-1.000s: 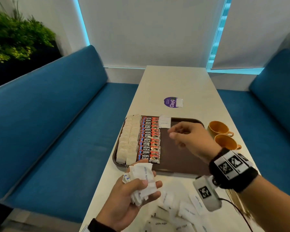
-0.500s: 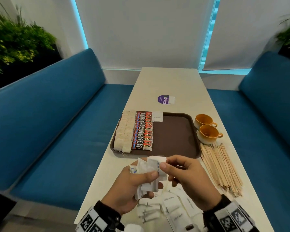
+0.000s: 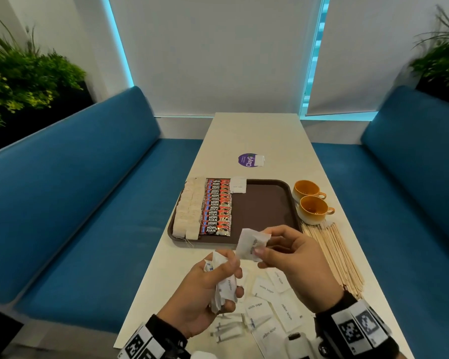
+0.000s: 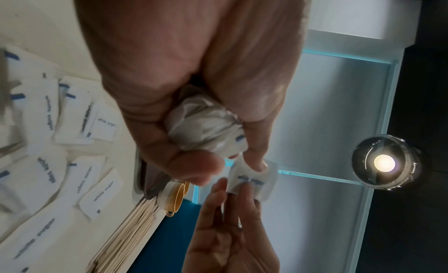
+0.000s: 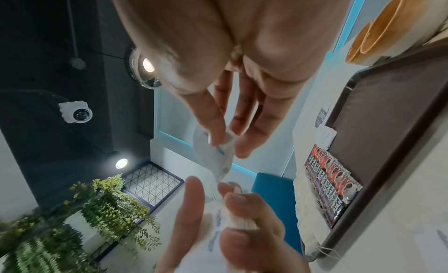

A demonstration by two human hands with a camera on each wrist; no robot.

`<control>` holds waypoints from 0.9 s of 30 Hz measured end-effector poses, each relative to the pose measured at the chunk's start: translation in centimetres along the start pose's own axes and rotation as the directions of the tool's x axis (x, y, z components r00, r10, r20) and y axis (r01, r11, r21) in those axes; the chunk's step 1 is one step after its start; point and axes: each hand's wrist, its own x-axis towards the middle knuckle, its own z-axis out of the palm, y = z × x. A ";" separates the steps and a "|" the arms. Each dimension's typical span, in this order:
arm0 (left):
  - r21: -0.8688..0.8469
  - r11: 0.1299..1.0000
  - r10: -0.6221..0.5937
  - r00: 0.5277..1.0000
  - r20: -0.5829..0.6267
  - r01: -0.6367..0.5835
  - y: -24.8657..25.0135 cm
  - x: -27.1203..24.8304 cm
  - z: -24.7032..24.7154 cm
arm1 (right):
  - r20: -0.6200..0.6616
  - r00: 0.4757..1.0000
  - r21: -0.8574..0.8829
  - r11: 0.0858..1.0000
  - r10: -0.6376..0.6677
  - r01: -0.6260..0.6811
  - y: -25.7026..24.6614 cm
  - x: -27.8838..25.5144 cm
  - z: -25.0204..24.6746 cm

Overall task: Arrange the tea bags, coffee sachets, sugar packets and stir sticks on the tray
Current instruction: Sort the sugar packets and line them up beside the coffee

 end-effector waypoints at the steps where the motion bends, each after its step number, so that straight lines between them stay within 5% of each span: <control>1: 0.000 1.000 -0.005 1.000 0.022 0.005 -0.2 0.0 0.1 | 0.018 1.000 -0.046 0.999 -0.023 0.023 0.0 -0.1 0.1; 10: 0.006 1.000 -0.030 0.989 0.148 0.029 0.2 0.2 -0.1 | 0.120 0.978 -0.369 0.906 -0.173 0.206 0.2 0.0 0.5; 15: 0.016 1.000 0.025 0.999 0.038 -0.025 0.1 1.0 0.4 | 0.214 0.956 -0.495 0.822 -0.199 0.282 0.1 -0.1 0.6; 18: 0.001 0.997 0.076 0.997 0.021 -0.076 0.3 1.1 0.3 | 0.261 0.950 -0.437 0.857 -0.170 0.273 -0.1 -0.4 0.3; 24: 0.007 0.995 0.098 0.995 -0.010 -0.098 0.7 1.1 0.1 | 0.140 0.976 -0.070 0.982 -0.167 0.178 0.1 0.1 -0.5; 27: 0.033 0.995 0.096 0.994 -0.050 -0.094 0.7 1.3 0.1 | 0.158 0.977 -0.089 0.984 -0.140 0.156 0.1 0.1 -0.2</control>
